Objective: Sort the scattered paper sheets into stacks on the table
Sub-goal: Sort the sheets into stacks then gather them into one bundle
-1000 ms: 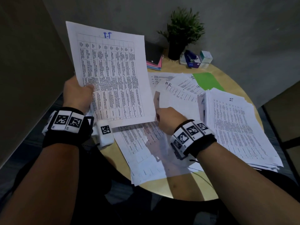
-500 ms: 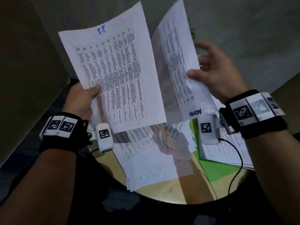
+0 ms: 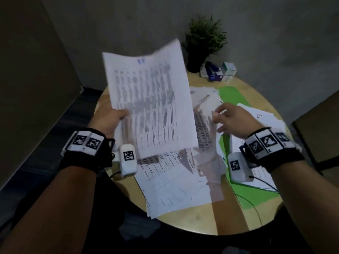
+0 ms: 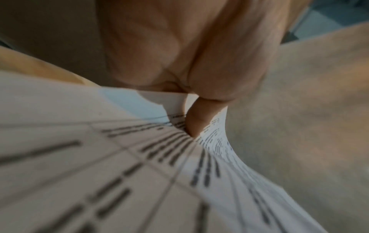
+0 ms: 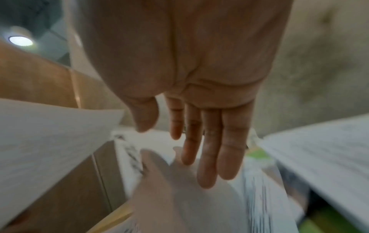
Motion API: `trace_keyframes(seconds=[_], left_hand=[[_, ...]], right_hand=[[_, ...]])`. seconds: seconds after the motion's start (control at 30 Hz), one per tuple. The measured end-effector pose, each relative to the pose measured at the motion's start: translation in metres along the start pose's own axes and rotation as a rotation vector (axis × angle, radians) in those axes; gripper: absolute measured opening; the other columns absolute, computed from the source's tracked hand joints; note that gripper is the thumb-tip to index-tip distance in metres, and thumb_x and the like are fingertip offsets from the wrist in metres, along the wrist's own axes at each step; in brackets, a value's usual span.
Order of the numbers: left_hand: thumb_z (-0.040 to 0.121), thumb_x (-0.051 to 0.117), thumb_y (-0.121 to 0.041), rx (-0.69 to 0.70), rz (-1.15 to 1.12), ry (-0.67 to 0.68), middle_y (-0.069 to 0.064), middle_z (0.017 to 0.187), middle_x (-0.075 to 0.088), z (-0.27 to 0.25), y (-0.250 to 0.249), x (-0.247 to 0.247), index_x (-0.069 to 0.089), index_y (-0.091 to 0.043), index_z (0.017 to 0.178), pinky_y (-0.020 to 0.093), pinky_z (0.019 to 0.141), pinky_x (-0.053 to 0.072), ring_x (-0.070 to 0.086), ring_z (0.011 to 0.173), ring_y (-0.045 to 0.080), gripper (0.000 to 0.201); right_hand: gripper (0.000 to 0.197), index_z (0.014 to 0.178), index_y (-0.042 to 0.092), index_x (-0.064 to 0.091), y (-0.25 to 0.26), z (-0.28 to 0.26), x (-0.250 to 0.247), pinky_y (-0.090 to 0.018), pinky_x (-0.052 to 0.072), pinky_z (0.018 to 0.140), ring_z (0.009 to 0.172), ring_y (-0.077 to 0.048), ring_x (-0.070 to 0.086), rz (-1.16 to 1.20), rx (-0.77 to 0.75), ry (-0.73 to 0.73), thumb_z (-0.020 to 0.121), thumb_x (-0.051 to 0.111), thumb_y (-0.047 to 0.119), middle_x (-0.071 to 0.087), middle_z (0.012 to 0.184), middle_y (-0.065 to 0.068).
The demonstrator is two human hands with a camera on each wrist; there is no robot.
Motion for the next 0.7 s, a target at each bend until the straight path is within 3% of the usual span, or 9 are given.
trace_keyframes(seconds=[0.07,0.13,0.23,0.37,0.43,0.5,0.57,0.63,0.7], left_hand=[[0.091,0.055,0.002,-0.037,0.094,0.003,0.001,0.123,0.063,0.0,0.01,0.007,0.056,-0.013,0.132,0.036,0.101,0.043,0.06,0.11,0.021,0.043],[0.092,0.052,0.002,-0.033,0.098,-0.031,0.003,0.122,0.063,0.004,0.012,0.008,0.055,-0.012,0.133,0.037,0.101,0.043,0.059,0.111,0.022,0.043],[0.093,0.05,0.004,-0.002,0.053,-0.065,0.002,0.122,0.062,0.008,0.009,0.005,0.055,-0.014,0.133,0.038,0.101,0.044,0.059,0.111,0.022,0.044],[0.093,0.05,0.007,0.064,-0.021,-0.064,-0.003,0.118,0.064,0.008,0.001,0.005,0.054,-0.013,0.133,0.022,0.087,0.048,0.062,0.105,0.01,0.045],[0.091,0.05,0.01,0.101,-0.026,-0.043,-0.013,0.107,0.067,0.008,-0.003,0.007,0.056,-0.016,0.129,0.014,0.078,0.05,0.064,0.096,-0.002,0.047],[0.09,0.05,0.012,0.121,-0.031,-0.035,-0.017,0.102,0.067,0.007,-0.005,0.009,0.055,-0.015,0.13,0.011,0.074,0.05,0.065,0.093,-0.005,0.048],[0.091,0.05,0.012,0.127,-0.03,-0.019,-0.019,0.1,0.068,0.007,-0.006,0.011,0.055,-0.014,0.131,0.011,0.074,0.05,0.065,0.094,-0.004,0.049],[0.091,0.05,0.012,0.132,-0.032,-0.011,-0.021,0.093,0.07,0.008,-0.006,0.013,0.057,-0.017,0.127,0.011,0.074,0.05,0.066,0.092,-0.005,0.046],[0.091,0.05,0.011,0.132,-0.043,-0.016,-0.022,0.092,0.071,0.007,-0.008,0.014,0.058,-0.019,0.122,0.011,0.074,0.051,0.066,0.09,-0.005,0.044]], right_hand=[[0.036,0.119,0.019,0.049,-0.009,-0.008,0.018,-0.041,0.053,0.075,0.087,-0.026,0.068,0.154,0.039,0.063,0.094,0.051,0.044,0.064,0.117,-0.007],[0.07,0.14,0.02,0.034,-0.017,-0.011,0.03,-0.037,0.052,0.081,0.107,-0.027,0.06,0.081,0.069,0.035,0.086,0.052,0.061,0.051,0.134,-0.005],[0.093,0.147,0.021,0.021,-0.034,-0.008,0.029,-0.051,0.037,0.105,0.132,-0.034,0.039,-0.132,0.125,-0.114,0.077,0.053,0.073,0.031,0.148,-0.015],[0.084,0.141,0.009,0.033,-0.056,0.0,0.003,-0.048,0.042,0.097,0.124,-0.039,0.045,-0.138,0.359,-0.265,0.082,0.052,0.067,0.04,0.14,-0.021],[0.071,0.129,-0.001,0.045,-0.066,0.003,-0.006,-0.036,0.048,0.074,0.103,-0.035,0.056,-0.215,0.446,-0.234,0.085,0.062,0.052,0.054,0.122,-0.022],[0.041,0.11,-0.005,0.061,-0.072,0.007,-0.008,-0.026,0.04,0.056,0.079,-0.029,0.056,-0.304,0.451,-0.145,0.087,0.067,0.028,0.061,0.095,-0.018],[0.021,0.103,-0.001,0.067,-0.073,0.011,-0.011,-0.025,0.041,0.054,0.074,-0.027,0.057,-0.342,0.388,-0.084,0.088,0.06,0.013,0.061,0.084,-0.013],[0.019,0.104,0.005,0.066,-0.062,0.009,-0.019,-0.029,0.046,0.062,0.077,-0.027,0.059,-0.294,0.285,-0.088,0.09,0.056,0.011,0.063,0.087,-0.011],[0.022,0.113,0.013,0.064,-0.042,0.002,-0.034,-0.031,0.044,0.071,0.082,-0.026,0.059,-0.164,0.146,-0.162,0.092,0.055,0.014,0.064,0.094,-0.009]])
Point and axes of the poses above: each hand's wrist, its own z-axis towards the middle knuckle, its own x-axis out of the palm, y = z × x, the point moved 5 cm from there along z, towards the middle knuckle
